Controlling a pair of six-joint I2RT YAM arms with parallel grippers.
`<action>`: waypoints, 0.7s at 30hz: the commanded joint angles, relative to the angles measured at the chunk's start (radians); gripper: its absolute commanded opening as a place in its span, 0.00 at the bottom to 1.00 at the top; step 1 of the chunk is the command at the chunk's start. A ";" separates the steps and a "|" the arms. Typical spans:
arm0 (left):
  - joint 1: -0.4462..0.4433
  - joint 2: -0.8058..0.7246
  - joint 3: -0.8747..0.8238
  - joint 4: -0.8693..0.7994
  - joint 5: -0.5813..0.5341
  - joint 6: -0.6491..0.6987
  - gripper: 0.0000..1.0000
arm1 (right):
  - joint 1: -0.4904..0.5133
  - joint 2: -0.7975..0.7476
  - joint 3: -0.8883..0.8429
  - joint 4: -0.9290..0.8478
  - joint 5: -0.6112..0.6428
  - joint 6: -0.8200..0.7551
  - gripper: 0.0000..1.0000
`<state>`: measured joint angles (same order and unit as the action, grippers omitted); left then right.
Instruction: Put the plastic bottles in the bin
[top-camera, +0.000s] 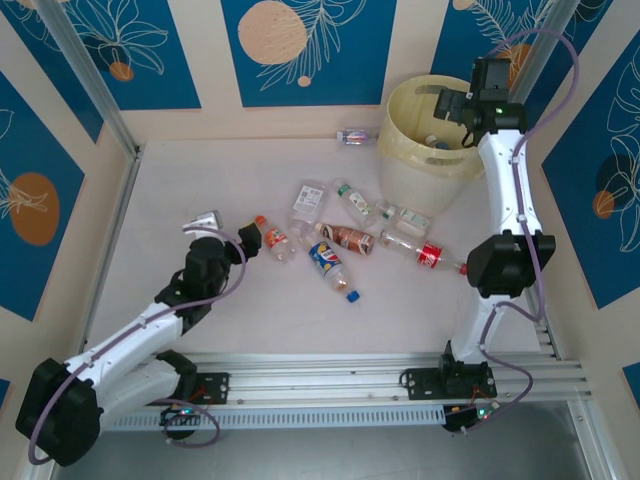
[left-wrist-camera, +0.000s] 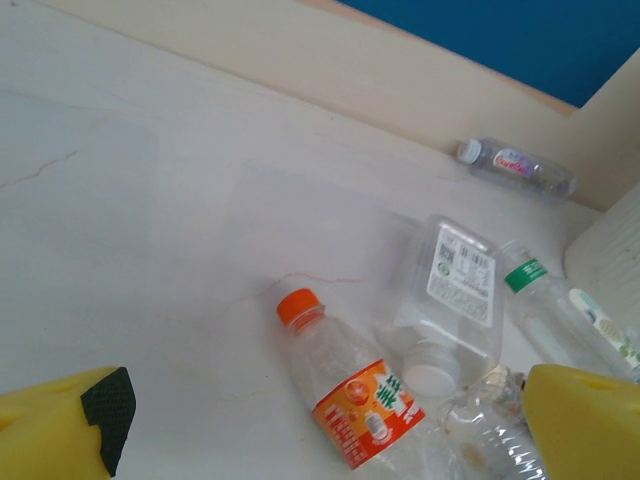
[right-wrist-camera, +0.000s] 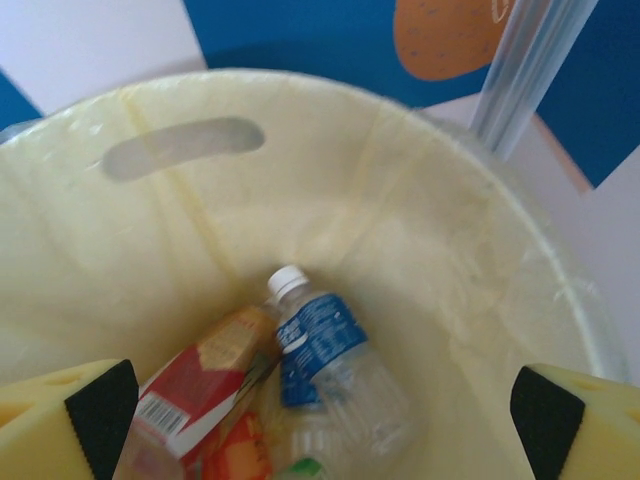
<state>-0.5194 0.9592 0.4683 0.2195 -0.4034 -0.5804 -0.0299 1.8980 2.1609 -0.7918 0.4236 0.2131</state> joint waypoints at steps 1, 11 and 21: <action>0.024 0.035 0.026 -0.040 0.038 -0.041 1.00 | 0.006 -0.128 -0.078 0.073 -0.101 0.029 1.00; 0.046 0.164 0.098 -0.071 0.141 -0.079 1.00 | 0.011 -0.390 -0.424 0.219 -0.302 0.141 0.99; 0.056 0.205 0.107 -0.068 0.161 -0.104 1.00 | 0.076 -0.611 -0.713 0.328 -0.482 0.135 1.00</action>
<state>-0.4778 1.1580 0.5488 0.1543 -0.2615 -0.6636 0.0223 1.3380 1.4921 -0.5106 0.0269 0.3412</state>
